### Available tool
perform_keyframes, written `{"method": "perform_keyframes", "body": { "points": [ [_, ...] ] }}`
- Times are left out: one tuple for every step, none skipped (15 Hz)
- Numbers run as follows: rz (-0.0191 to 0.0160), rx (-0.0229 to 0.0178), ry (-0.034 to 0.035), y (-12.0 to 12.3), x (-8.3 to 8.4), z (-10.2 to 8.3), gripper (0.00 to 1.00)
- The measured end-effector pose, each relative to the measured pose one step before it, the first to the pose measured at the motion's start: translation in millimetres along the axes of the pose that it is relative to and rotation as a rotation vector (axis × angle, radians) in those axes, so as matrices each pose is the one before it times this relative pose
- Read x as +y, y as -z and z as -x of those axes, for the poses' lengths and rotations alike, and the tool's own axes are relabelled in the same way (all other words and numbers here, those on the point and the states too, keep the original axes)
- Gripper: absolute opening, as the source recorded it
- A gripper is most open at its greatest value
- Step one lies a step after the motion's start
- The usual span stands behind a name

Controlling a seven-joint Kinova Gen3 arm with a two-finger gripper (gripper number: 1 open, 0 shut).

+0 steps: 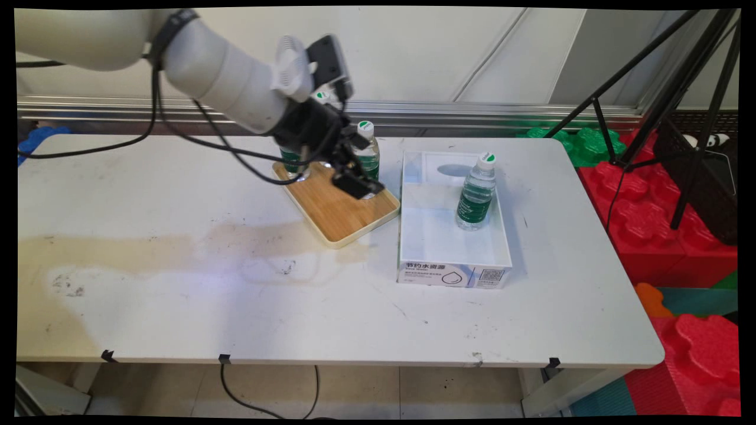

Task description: Pick up the green bottle from the white box

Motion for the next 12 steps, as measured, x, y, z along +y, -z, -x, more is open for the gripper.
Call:
{"method": "perform_keyframes", "body": {
  "points": [
    [-0.00306,0.00353,0.00521,-5.34,1.32,-6.68,1.0],
    [-0.00268,0.00347,0.00513,-5.07,1.27,-6.24,1.0],
    [-0.00279,0.00275,0.00574,-5.55,1.35,-6.11,1.0],
    [-0.00207,0.00173,0.0051,-4.76,1.14,-4.8,1.0],
    [-0.0045,0.00269,0.0122,-9.91,1.87,-8.87,1.0],
    [-0.00481,0.00113,0.01152,-9.45,1.57,-7.55,1.0],
    [-0.00238,0.00045,0.00734,-6.9,1.2,-5.31,1.0],
    [-0.00207,0.0002,0.00769,-7.15,1.26,-5.15,1.0],
    [-0.00243,-0.00029,0.00765,-6.75,1.17,-4.53,1.0],
    [-0.0015,-0.00072,0.01031,-11.7,1.98,-7.4,1.0],
    [-0.00006,-0.00026,0.00451,-6.07,1.07,-3.73,1.0],
    [-0.00043,-0.00117,0.00891,-11.57,1.93,-6.48,1.0]
  ]
}}
